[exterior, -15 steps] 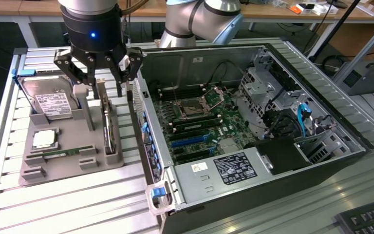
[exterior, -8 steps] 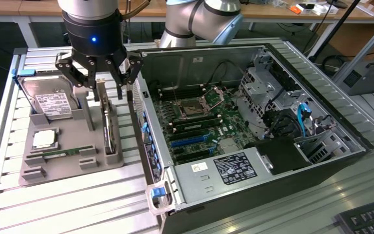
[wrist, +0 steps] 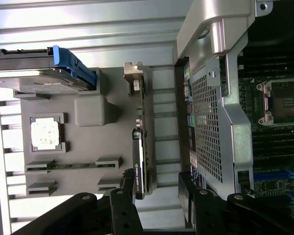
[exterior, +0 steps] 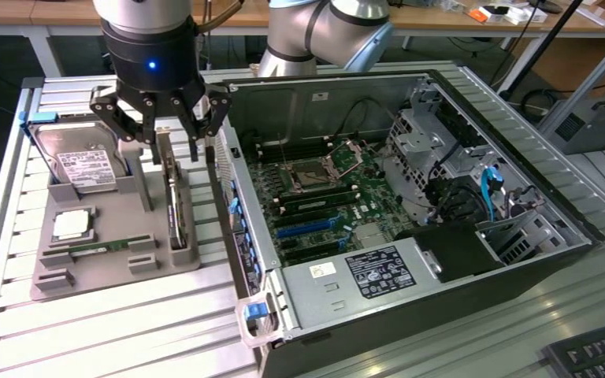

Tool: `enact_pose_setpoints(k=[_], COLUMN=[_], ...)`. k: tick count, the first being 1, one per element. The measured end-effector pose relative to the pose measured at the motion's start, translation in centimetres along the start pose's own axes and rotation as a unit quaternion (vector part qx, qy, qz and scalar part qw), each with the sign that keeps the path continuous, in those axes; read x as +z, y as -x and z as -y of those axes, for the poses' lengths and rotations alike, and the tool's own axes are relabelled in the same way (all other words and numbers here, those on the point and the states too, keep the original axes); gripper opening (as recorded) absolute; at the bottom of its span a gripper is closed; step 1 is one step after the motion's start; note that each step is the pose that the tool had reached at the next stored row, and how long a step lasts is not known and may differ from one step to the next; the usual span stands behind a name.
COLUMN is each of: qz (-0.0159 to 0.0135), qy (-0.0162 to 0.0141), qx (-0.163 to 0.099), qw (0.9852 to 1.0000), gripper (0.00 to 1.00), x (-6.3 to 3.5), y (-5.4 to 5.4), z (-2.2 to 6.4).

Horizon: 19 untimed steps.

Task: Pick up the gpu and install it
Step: 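Pick up the gpu and move the gpu toward the slot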

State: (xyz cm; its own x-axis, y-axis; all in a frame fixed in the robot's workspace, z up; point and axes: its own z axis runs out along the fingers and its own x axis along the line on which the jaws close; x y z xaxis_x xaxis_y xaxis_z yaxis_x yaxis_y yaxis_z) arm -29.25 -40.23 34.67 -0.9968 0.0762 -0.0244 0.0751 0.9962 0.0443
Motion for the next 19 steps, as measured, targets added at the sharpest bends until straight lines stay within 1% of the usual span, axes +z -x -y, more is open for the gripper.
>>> enact_pose_setpoints(k=[19], qz=[0.0000], qy=[0.0000], qx=[0.000], qw=[1.0000], gripper=[0.48], x=[0.48], y=[0.00], z=[0.02])
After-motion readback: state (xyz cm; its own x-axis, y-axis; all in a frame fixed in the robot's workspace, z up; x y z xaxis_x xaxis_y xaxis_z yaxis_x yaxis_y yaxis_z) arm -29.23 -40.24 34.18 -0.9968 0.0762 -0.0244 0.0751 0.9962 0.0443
